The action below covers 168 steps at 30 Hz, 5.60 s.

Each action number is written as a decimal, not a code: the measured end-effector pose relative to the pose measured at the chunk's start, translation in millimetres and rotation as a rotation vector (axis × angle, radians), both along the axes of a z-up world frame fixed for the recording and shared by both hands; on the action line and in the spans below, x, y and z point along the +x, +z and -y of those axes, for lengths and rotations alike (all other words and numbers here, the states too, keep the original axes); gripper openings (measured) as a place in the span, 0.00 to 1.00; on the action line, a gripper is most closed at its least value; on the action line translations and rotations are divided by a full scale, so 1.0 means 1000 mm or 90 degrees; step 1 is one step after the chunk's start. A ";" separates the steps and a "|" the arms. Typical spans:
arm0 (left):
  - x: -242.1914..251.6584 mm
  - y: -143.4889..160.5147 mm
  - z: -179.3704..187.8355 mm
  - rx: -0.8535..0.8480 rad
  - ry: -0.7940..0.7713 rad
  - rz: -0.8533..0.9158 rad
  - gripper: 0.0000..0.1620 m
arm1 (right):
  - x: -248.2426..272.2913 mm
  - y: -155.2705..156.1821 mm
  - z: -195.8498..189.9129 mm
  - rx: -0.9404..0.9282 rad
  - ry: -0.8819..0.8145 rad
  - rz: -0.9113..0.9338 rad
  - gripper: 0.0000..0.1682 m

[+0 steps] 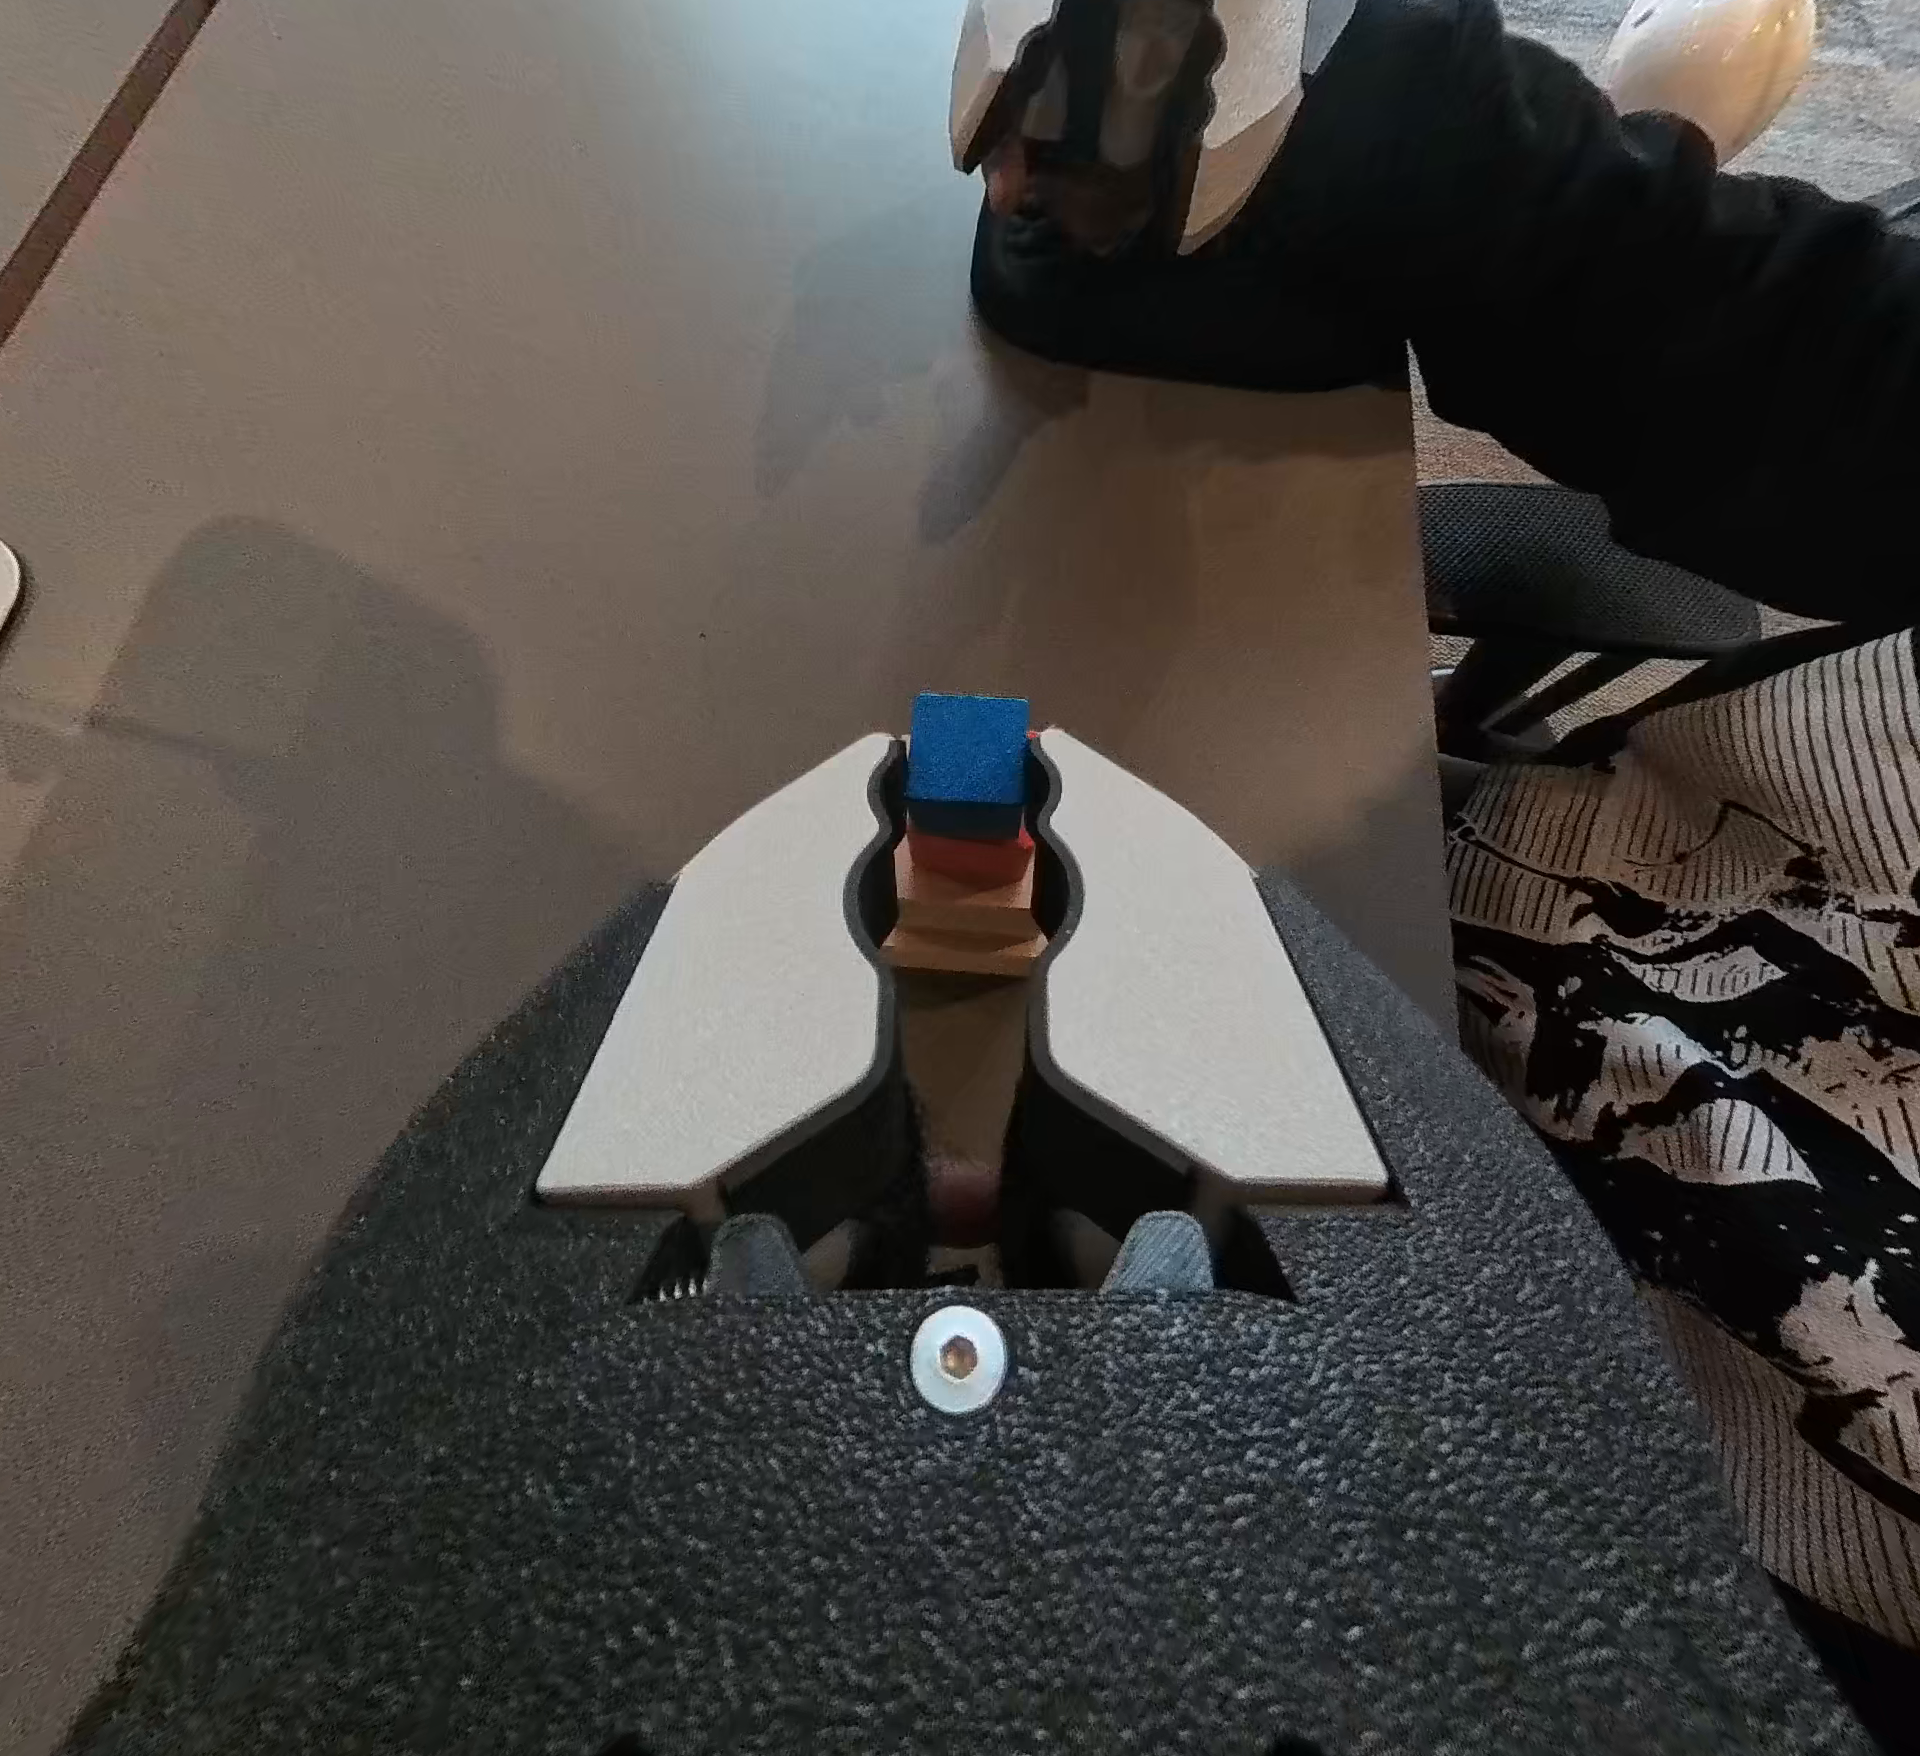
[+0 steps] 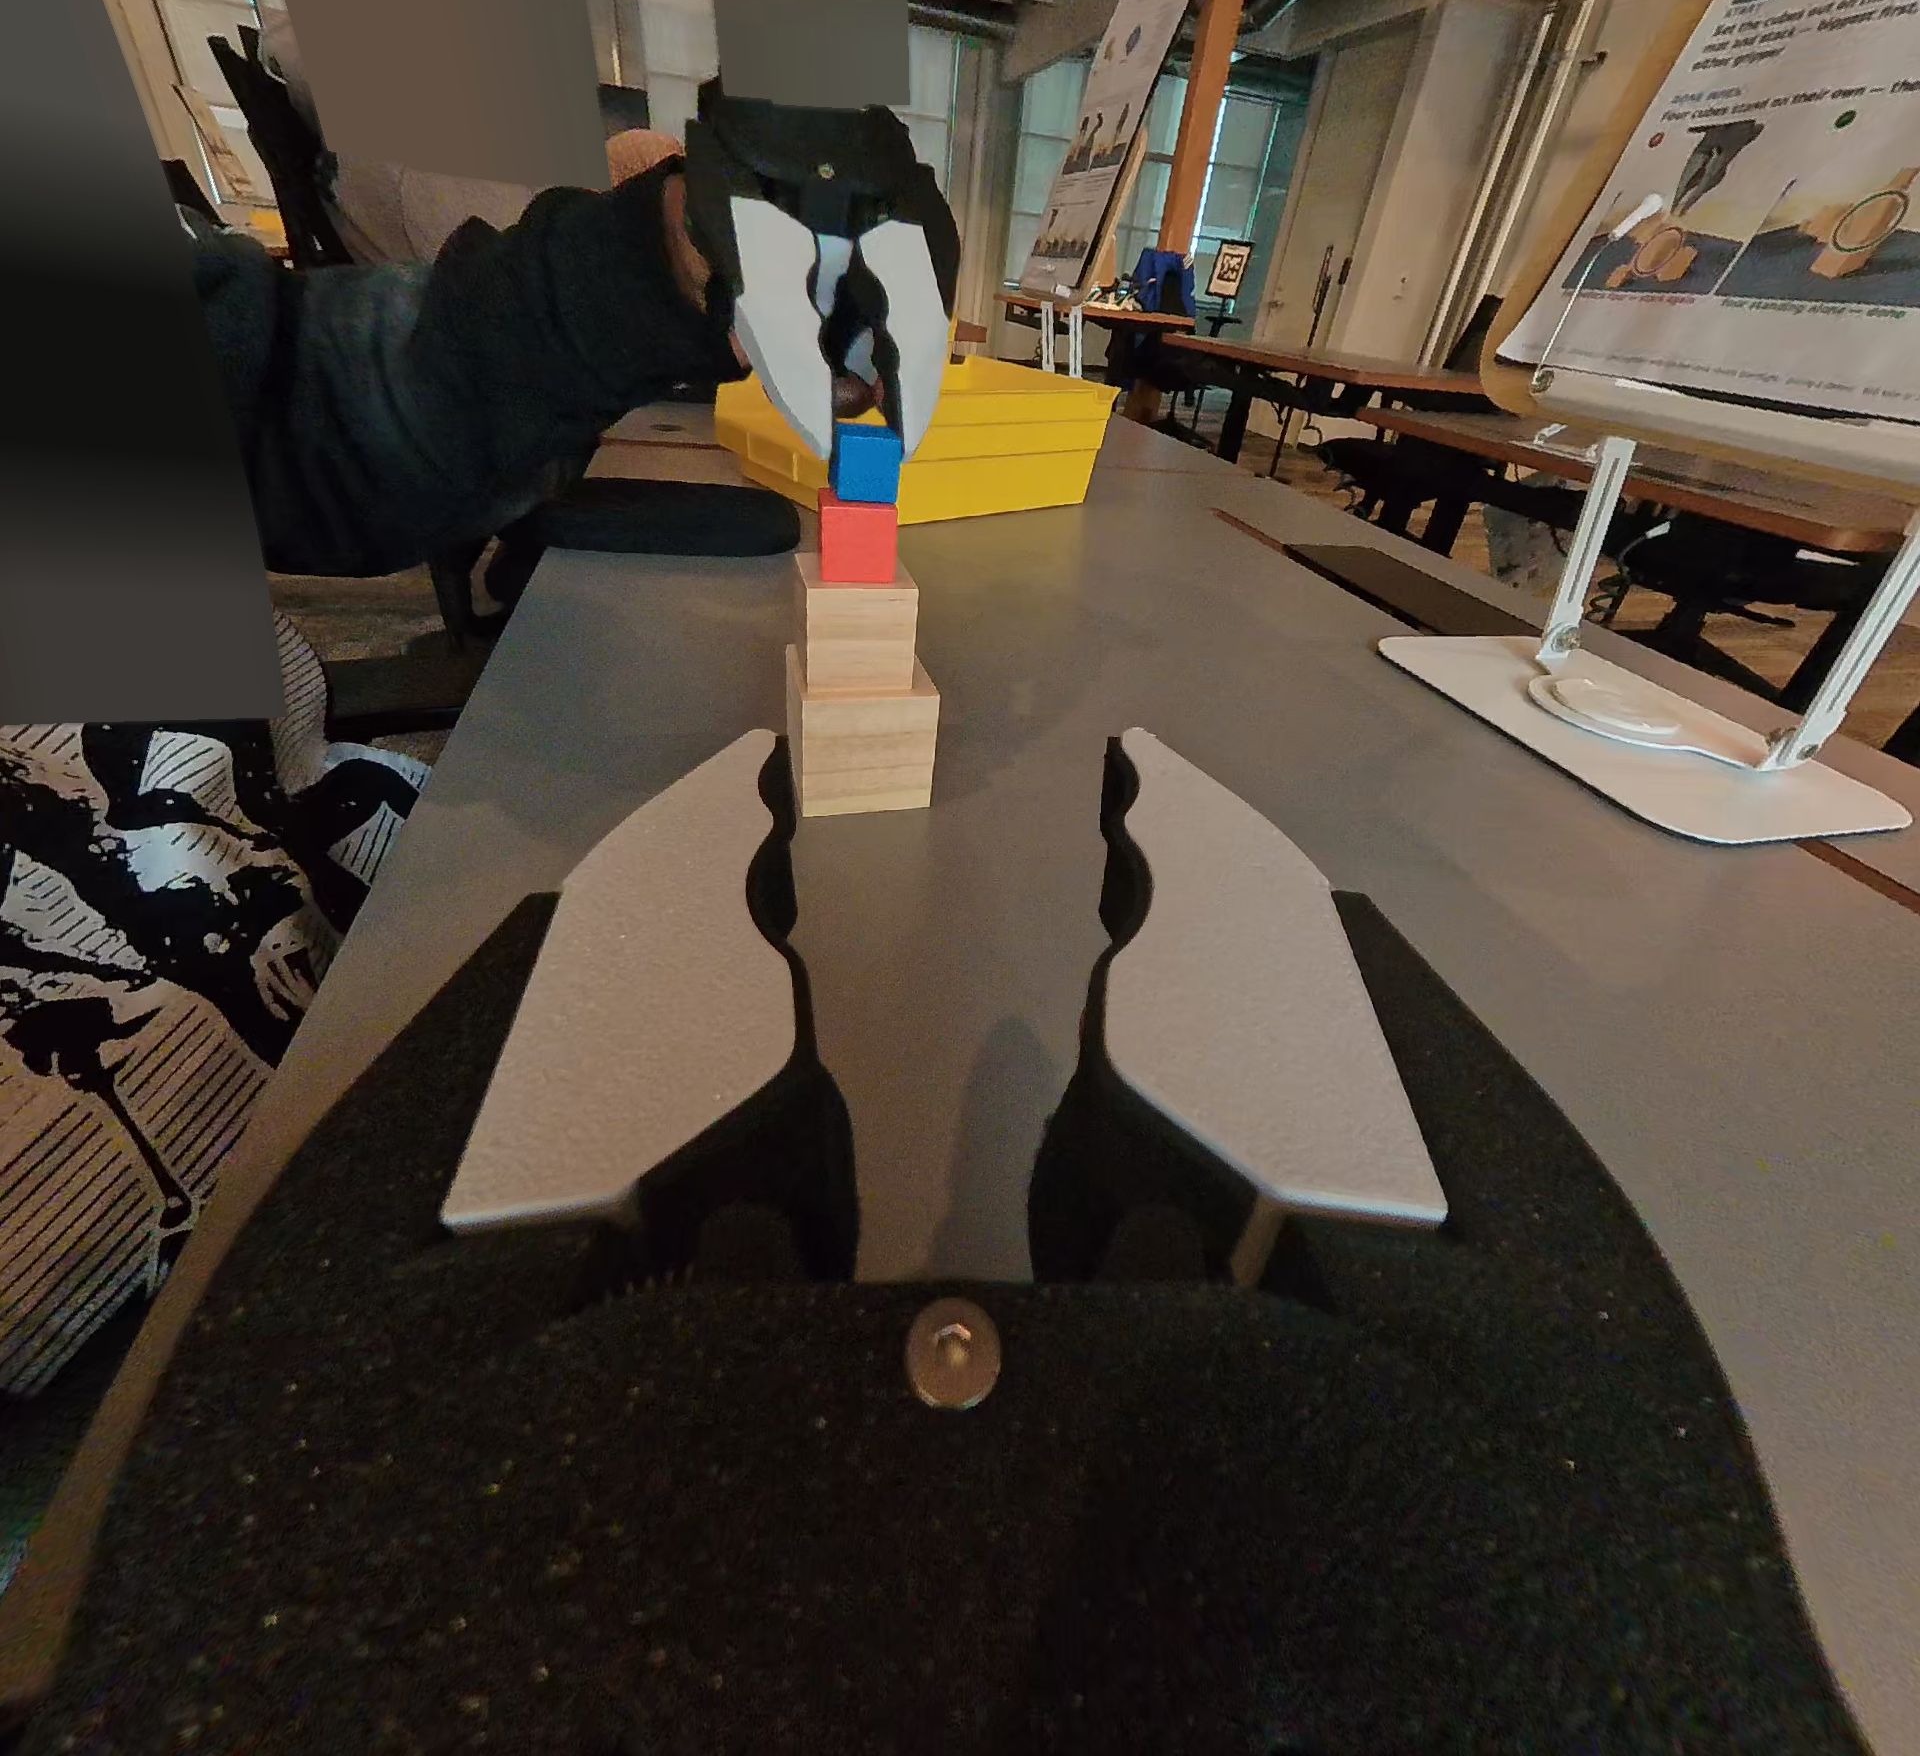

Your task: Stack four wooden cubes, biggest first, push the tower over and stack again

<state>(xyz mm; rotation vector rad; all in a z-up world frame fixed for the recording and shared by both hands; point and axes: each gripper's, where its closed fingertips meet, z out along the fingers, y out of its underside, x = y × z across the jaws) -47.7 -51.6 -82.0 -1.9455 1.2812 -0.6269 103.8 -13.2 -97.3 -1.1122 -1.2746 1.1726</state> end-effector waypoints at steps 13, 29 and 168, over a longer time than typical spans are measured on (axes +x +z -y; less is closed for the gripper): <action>0.004 -0.001 0.000 -0.015 -0.014 0.000 0.13 | 0.000 0.000 0.000 -0.001 0.001 0.000 0.34; -0.008 -0.002 0.011 0.011 -0.027 -0.007 0.56 | 0.000 0.000 0.000 -0.001 0.001 0.001 0.34; -0.027 -0.041 0.027 0.149 -0.265 -0.052 0.00 | -0.005 -0.008 -0.009 -0.025 -0.033 0.038 0.80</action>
